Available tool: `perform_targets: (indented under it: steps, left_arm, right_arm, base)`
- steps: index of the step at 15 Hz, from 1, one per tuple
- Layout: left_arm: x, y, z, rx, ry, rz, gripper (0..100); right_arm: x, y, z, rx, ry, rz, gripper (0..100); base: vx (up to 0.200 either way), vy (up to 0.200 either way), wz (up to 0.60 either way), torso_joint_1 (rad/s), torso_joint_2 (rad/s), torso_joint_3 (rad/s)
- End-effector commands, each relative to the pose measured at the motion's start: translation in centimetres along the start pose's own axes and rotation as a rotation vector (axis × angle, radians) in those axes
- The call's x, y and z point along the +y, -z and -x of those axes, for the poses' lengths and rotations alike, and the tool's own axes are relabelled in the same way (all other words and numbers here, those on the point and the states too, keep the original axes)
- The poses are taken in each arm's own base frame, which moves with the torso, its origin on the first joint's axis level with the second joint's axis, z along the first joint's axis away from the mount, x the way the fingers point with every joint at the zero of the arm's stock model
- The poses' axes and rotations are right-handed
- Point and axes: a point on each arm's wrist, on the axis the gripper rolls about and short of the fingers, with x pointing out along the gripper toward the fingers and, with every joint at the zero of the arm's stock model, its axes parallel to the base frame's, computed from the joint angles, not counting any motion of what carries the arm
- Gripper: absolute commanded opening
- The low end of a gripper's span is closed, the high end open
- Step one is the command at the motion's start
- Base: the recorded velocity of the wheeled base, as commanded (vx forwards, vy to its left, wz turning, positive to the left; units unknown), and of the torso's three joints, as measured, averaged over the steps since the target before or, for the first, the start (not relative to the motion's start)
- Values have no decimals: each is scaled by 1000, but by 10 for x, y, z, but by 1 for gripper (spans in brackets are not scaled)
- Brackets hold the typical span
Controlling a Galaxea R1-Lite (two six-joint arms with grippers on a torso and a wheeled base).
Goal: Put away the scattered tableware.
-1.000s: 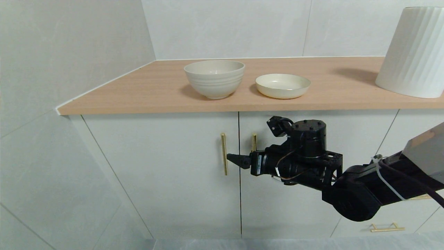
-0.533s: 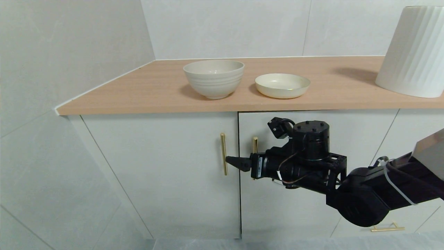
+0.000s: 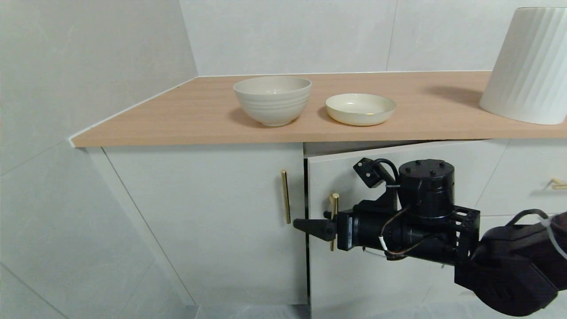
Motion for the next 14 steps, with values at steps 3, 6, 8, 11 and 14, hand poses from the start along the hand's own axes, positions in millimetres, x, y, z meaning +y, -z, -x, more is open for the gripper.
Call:
perform_targets:
  steps: [3, 6, 8, 11, 14]
  left_arm:
    - [0, 0, 0, 0, 0, -1, 100]
    - [0, 0, 0, 1, 0, -18, 100]
    - [0, 0, 0, 3, 2, -29, 100]
    - [0, 0, 0, 0, 4, -67, 100]
    - [-4, -39, 7, -53, 170, -81, 100]
  right_arm:
    - [18, 7, 47, 15, -82, 5, 100]
    - [22, 3, 54, 9, -115, 10, 100]
    - [22, 5, 53, 15, -114, 8, 100]
    - [22, 5, 53, 15, -114, 6, 100]
    - [22, 5, 53, 15, -114, 7, 100]
  base:
    - [0, 0, 0, 0, 0, 0]
    - [0, 0, 0, 0, 0, 0]
    - [0, 0, 0, 0, 0, 0]
    - [0, 0, 0, 0, 0, 0]
    - [0, 0, 0, 0, 0, 0]
